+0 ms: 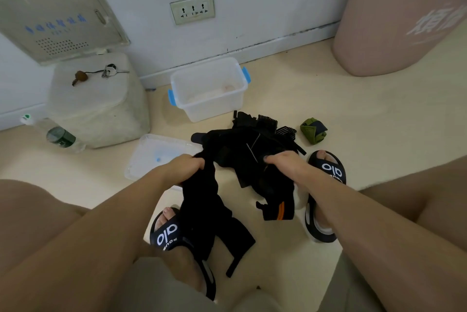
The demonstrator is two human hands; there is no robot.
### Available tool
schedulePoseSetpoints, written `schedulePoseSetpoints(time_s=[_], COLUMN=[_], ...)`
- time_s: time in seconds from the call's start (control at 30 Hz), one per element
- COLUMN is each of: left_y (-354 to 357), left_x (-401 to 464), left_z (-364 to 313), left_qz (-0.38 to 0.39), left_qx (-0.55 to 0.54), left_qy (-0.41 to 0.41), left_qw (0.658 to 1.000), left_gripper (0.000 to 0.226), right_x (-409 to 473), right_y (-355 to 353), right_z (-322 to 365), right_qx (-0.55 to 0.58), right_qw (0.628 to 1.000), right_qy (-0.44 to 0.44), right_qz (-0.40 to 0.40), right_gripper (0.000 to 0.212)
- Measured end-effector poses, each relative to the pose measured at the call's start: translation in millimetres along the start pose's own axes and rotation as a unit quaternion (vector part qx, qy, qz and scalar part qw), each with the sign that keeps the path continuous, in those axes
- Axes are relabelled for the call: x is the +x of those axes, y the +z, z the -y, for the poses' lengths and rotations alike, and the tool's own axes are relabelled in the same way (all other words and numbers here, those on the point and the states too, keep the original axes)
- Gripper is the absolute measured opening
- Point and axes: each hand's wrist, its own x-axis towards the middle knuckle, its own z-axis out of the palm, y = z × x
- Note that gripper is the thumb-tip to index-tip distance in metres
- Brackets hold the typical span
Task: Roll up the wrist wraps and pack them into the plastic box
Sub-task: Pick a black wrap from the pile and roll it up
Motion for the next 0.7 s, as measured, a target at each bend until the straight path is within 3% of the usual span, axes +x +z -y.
schedulePoseSetpoints(time_s=[0.13, 0.23, 0.37, 0.5, 0.6, 0.7], left_y=[6, 7, 6, 5, 9, 14], left_x=[2, 5, 10, 13, 23, 30], left_z=[11, 18, 20, 29, 30, 22], left_qz=[0.083, 0.118, 0.089, 0.108, 0.116, 0.099], left_qx=[0.051, 0.059, 0.208, 0.314, 0.284, 0.211], left_qy=[-0.036, -0.037, -0.010, -0.025, 0.002, 0.035], left_qw=[0.995, 0.991, 0.974, 0.943, 0.952, 0.972], left_gripper=[0.017, 0.028, 0.032, 0.019, 0.009, 0.014], right_x=[-6, -1, 12, 19, 30, 43], right_y=[11, 11, 8, 8, 14, 25], right_z=[2, -5, -21, -32, -35, -29], right_qx=[-0.026, -0.086, -0.282, -0.359, -0.325, -0.179], right_qw=[0.982, 0.959, 0.937, 0.918, 0.938, 0.976], right_qy=[0.042, 0.077, 0.034, 0.024, -0.006, 0.002], right_qz=[0.184, 0.259, 0.205, 0.165, 0.119, 0.126], right_gripper=[0.028, 0.034, 0.038, 0.038, 0.047, 0.055])
